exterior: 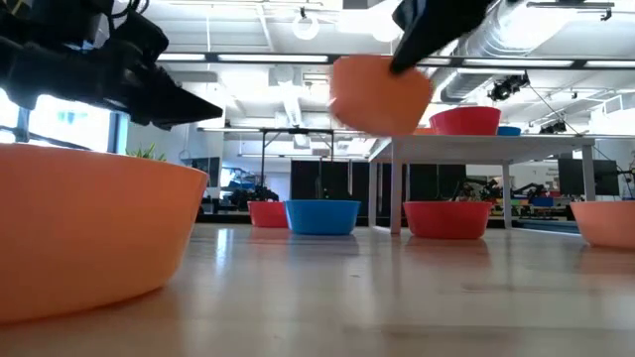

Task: Pick & Place Mini bowls
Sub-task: Stack the orange bowl on top of the orange bowl on the shelf

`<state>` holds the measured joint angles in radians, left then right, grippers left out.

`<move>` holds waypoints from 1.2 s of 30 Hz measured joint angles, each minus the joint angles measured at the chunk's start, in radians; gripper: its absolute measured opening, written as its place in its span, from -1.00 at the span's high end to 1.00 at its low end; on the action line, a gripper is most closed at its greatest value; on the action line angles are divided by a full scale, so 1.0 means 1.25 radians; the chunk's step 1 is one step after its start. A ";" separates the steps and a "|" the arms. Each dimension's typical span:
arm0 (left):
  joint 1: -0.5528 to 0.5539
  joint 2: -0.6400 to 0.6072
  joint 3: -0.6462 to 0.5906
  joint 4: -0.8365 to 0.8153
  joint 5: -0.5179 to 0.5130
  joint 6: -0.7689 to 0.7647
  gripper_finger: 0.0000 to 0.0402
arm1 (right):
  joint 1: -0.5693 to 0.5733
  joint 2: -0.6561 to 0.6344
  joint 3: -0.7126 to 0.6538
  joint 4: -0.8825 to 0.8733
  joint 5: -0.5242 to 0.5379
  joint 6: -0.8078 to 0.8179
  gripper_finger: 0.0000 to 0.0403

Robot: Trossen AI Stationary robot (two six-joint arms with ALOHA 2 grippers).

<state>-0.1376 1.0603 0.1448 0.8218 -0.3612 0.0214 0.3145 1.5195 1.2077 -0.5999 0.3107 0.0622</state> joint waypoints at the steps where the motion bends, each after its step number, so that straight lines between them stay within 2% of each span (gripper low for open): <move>1: 0.000 0.000 0.000 0.001 -0.038 -0.001 1.00 | -0.003 -0.016 0.013 -0.030 0.008 0.017 0.99; 4: 0.000 0.000 0.000 0.009 -0.108 -0.003 1.00 | -0.012 -0.040 0.080 -0.114 0.057 0.024 0.99; 9: 0.000 0.000 0.000 0.039 -0.099 -0.003 1.00 | -0.075 -0.042 0.240 -0.242 0.082 0.010 0.99; 14: 0.000 0.000 0.000 0.030 -0.097 -0.003 1.00 | -0.206 -0.043 0.372 -0.359 0.088 -0.021 0.99; 18: 0.000 0.000 0.000 0.000 -0.097 -0.003 1.00 | -0.347 -0.043 0.446 -0.412 0.054 -0.065 0.99; 23: 0.000 0.000 0.000 -0.043 -0.097 -0.003 1.00 | -0.515 -0.026 0.484 -0.450 -0.001 -0.113 1.00; 27: 0.000 0.000 0.000 -0.069 -0.097 -0.003 1.00 | -0.616 0.012 0.486 -0.497 -0.048 -0.135 1.00; 32: 0.000 0.000 0.000 -0.102 -0.096 -0.003 1.00 | -0.682 0.033 0.485 -0.519 -0.045 -0.161 1.00; 36: 0.000 0.000 0.001 -0.088 -0.095 0.000 1.00 | -0.719 0.038 0.485 -0.504 -0.079 -0.162 1.00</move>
<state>-0.1375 1.0603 0.1455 0.7119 -0.4805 0.0215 -0.5841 1.5673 1.8146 -1.2296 0.2114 -0.1398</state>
